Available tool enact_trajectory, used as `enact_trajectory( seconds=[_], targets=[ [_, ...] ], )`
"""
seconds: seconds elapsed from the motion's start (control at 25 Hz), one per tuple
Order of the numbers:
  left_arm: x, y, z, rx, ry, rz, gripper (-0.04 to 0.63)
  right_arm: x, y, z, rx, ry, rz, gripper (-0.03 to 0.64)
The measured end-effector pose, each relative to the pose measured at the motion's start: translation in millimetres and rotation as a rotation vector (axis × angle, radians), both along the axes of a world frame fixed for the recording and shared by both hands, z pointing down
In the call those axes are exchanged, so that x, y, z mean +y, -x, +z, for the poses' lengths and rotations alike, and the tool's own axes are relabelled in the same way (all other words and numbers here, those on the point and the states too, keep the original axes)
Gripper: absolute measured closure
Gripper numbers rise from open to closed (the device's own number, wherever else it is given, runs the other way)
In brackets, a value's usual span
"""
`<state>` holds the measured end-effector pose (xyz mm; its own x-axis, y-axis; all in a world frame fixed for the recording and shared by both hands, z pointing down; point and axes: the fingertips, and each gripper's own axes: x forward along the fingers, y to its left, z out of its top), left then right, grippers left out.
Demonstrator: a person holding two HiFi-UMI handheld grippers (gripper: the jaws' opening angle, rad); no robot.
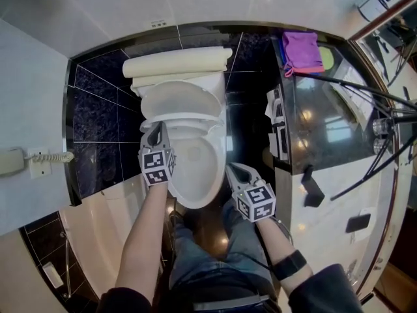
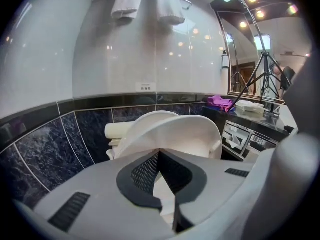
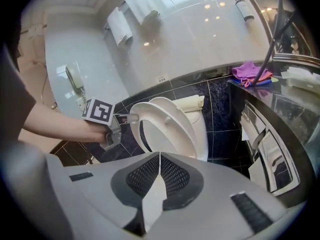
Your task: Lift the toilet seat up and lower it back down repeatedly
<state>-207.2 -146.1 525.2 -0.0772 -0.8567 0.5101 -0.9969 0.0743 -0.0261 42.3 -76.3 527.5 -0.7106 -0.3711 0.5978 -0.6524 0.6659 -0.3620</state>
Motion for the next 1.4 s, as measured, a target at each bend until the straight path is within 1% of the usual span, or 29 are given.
enact_trajectory(
  seconds=[0.12, 0.28, 0.56, 0.76, 0.96, 1.24, 1.4],
  targets=[
    [-16, 7, 4, -0.022, 0.013, 0.001, 0.597, -2, -10, 2, 0.015, -0.009, -0.009, 0.592],
    [-25, 12, 9, -0.04, 0.031, 0.003, 0.597, -1, -19, 7, 0.024, -0.005, -0.006, 0.592],
    [-15, 3, 1, -0.043, 0.044, 0.021, 0.598, -4, -23, 4, 0.033, -0.019, -0.005, 0.592],
    [10, -7, -15, -0.04, 0.052, 0.05, 0.597, -7, -18, -13, 0.026, -0.041, 0.01, 0.592],
    [39, -18, -45, -0.041, 0.032, 0.085, 0.597, -7, -10, -37, 0.014, -0.08, 0.019, 0.592],
    [100, -29, -95, -0.035, 0.002, 0.125, 0.597, 10, -1, -74, 0.037, -0.127, -0.003, 0.598],
    [136, -35, -125, -0.019, -0.027, 0.139, 0.597, 21, 1, -98, 0.051, -0.154, 0.007, 0.6]
  ],
)
